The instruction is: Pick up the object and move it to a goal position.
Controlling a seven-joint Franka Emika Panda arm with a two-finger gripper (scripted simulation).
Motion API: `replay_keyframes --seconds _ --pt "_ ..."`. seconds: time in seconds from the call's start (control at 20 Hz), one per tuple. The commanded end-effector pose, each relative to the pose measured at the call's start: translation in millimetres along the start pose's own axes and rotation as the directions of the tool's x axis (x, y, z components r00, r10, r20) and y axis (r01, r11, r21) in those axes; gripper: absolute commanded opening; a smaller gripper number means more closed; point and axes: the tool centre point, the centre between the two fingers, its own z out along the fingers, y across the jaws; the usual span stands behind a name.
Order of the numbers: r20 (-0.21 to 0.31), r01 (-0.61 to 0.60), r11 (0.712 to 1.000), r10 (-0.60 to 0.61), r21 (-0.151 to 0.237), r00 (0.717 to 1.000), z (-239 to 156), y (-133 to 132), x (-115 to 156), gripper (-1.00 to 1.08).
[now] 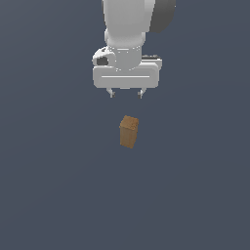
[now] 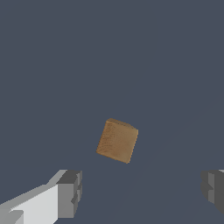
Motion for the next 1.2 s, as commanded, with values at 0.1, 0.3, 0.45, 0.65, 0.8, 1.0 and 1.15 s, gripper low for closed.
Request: replay_keyframes --seconds 0.1,0.3,0.45,0.65,0.8,1.0,1.15 --pt "-0.002 0.002 1.0 -0.002 0.001 1.0 -0.4 -0.9 0.6 1.0" --pt "-0.014 0.02 1.0 -0.02 0.01 1.0 -3.6 -8.1 4.9 1.0" --pt "-0.021 0.03 0.999 -0.03 0.015 0.999 -5.7 -12.3 7.4 1.0" --pt "-0.021 0.029 0.999 -0.029 0.014 0.999 -5.3 -12.1 7.3 1.0" --pt "-0.019 0.02 1.0 -0.019 0.014 1.0 -1.4 -12.2 7.4 1.0" --pt "-0.014 -0.009 1.0 0.01 0.01 1.0 10.3 -12.0 7.2 1.0" --pt "-0.008 -0.043 0.999 0.043 0.005 0.999 23.8 -11.8 6.6 1.0"
